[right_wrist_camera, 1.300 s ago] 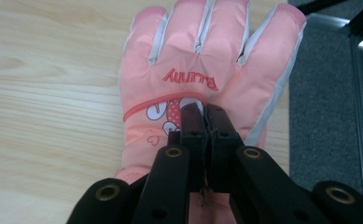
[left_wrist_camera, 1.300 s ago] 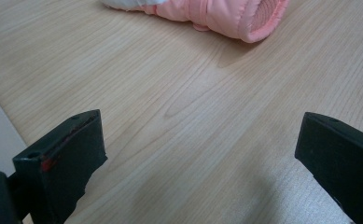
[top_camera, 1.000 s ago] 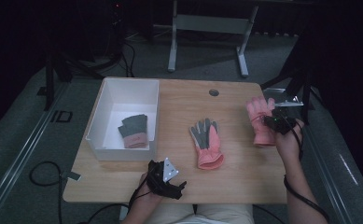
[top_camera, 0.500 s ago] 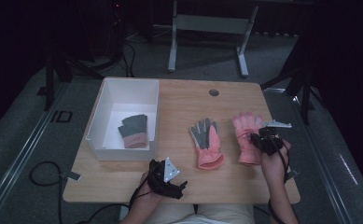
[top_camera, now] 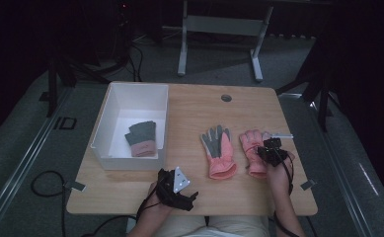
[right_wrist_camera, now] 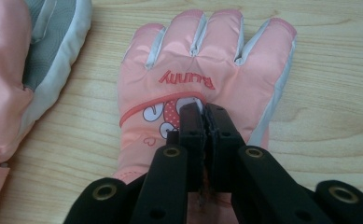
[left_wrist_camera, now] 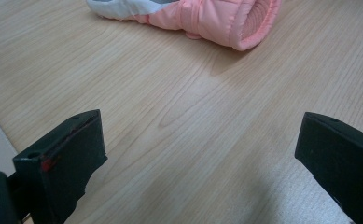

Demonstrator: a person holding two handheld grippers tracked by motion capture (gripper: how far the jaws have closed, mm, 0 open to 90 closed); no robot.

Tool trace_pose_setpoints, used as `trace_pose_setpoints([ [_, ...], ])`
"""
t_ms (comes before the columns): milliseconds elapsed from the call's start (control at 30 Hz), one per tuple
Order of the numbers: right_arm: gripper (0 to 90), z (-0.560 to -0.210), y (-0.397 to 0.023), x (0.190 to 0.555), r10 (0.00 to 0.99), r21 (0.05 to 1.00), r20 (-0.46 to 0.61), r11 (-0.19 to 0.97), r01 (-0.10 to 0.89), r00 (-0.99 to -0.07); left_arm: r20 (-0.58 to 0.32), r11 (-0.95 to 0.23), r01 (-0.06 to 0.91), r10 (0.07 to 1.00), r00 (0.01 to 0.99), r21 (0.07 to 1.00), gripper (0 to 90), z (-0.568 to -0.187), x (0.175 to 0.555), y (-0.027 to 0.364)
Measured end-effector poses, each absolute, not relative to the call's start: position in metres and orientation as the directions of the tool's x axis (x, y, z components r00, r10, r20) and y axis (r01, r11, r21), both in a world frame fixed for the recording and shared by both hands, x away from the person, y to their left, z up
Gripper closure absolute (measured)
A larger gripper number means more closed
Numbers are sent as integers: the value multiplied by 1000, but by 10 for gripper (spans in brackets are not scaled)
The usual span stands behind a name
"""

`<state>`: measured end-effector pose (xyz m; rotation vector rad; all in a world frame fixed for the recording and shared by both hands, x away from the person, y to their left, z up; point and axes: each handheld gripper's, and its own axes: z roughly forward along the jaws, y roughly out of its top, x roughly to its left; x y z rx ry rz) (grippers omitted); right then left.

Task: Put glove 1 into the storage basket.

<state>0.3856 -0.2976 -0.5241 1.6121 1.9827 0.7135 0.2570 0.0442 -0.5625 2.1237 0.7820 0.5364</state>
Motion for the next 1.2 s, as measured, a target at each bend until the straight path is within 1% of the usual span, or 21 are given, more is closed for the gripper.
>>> trace_pose_setpoints([
  [133, 818, -524, -301, 385, 977, 670, -35, 178, 721, -209, 112, -498, 349, 683, 721, 793, 14, -563, 257, 44],
  [200, 764, -517, -303, 382, 971, 693, -45, 199, 692, -235, 112, -497, 349, 684, 721, 794, 14, -563, 257, 44],
  [267, 679, -512, -304, 379, 961, 720, -87, 243, 651, -262, 111, -502, 351, 681, 723, 791, 14, -563, 258, 44],
  [300, 664, -510, -304, 378, 954, 727, -87, 257, 637, -286, 113, -504, 351, 681, 724, 790, 14, -563, 258, 44],
  [333, 664, -510, -304, 378, 954, 727, -87, 257, 637, -286, 113, -504, 351, 681, 724, 790, 14, -563, 258, 44],
  [433, 598, -508, -304, 379, 931, 719, -109, 316, 619, -349, 117, -508, 348, 679, 724, 788, 14, -563, 258, 43],
  [467, 590, -510, -303, 381, 923, 707, -119, 338, 622, -366, 117, -506, 347, 680, 724, 789, 14, -563, 258, 43],
  [533, 577, -514, -304, 382, 918, 691, -131, 356, 629, -374, 118, -506, 346, 680, 724, 790, 14, -563, 257, 43],
  [667, 616, -526, -306, 384, 907, 656, -148, 388, 647, -394, 115, -506, 350, 680, 724, 788, 14, -564, 258, 43],
  [733, 659, -530, -306, 386, 914, 654, -125, 368, 661, -386, 117, -505, 347, 680, 724, 790, 14, -563, 258, 43],
  [767, 659, -530, -306, 386, 914, 654, -125, 368, 661, -386, 117, -505, 347, 680, 724, 790, 14, -563, 258, 43],
  [800, 738, -531, -307, 389, 923, 652, -102, 343, 676, -370, 118, -507, 349, 681, 722, 788, 14, -564, 257, 43],
  [867, 820, -532, -305, 389, 927, 650, -104, 337, 681, -360, 119, -508, 349, 681, 723, 788, 14, -564, 257, 43],
  [900, 838, -532, -304, 390, 929, 652, -103, 332, 682, -355, 119, -508, 348, 681, 723, 788, 14, -564, 258, 43],
  [1033, 868, -526, -306, 390, 939, 661, -86, 303, 687, -332, 120, -509, 350, 681, 722, 787, 14, -564, 259, 43],
  [1100, 872, -516, -306, 387, 944, 677, -102, 297, 673, -314, 119, -505, 348, 683, 721, 790, 14, -563, 259, 43],
  [1200, 872, -497, -305, 381, 952, 709, -97, 271, 651, -290, 123, -506, 344, 683, 720, 791, 14, -562, 259, 43],
])
